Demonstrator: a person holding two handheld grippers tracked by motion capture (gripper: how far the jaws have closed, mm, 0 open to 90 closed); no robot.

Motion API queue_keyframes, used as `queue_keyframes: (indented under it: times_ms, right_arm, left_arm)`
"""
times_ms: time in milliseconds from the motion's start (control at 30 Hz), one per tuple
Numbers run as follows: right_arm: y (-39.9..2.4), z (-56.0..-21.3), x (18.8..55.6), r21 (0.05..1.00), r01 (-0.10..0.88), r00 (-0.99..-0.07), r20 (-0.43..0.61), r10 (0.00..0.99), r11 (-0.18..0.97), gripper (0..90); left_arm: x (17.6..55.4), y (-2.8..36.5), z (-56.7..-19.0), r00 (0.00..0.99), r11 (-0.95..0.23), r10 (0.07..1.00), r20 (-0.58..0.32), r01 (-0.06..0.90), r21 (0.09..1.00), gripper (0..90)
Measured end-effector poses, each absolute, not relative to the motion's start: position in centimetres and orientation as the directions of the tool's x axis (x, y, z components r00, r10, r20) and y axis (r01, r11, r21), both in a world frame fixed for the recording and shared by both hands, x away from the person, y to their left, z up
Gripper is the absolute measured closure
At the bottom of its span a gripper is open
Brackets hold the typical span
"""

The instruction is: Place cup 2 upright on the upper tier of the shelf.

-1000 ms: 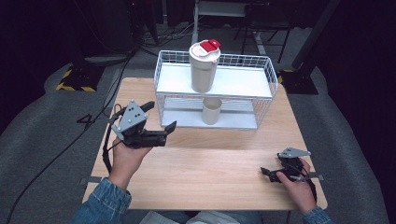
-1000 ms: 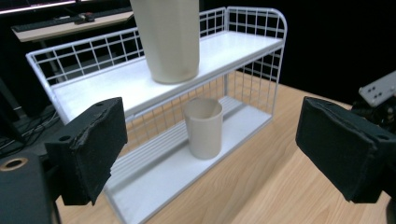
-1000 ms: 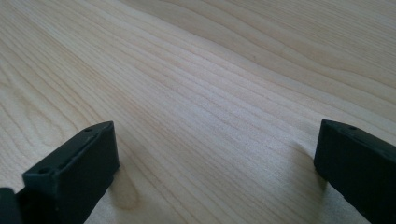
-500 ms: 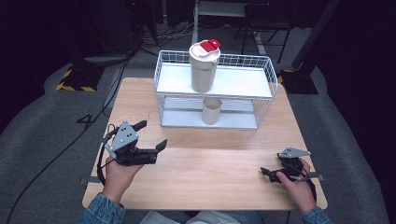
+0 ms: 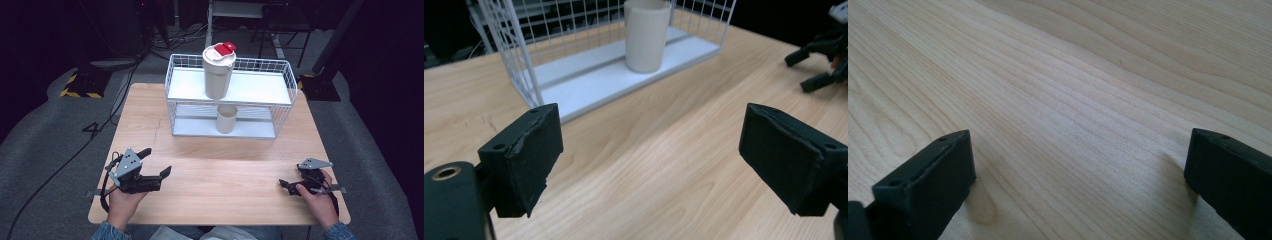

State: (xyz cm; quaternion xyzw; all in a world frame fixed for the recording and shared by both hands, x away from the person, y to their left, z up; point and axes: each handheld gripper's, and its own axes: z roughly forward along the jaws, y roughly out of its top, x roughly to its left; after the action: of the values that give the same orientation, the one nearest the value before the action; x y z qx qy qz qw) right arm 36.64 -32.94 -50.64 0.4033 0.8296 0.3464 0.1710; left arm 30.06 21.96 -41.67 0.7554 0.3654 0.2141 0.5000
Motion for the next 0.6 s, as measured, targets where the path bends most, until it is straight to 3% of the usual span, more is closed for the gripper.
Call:
queue_keyframes:
  times_ms: [600]
  right_arm:
    - [-32.9, -50.6, 36.6, 0.713, 0.551, -0.616, -0.004, 0.788, 0.435, 0.1]
  left_arm:
    - [29.2, 22.9, -46.4, 0.642, -0.350, 0.766, -0.040, 0.468, 0.812, 10.8]
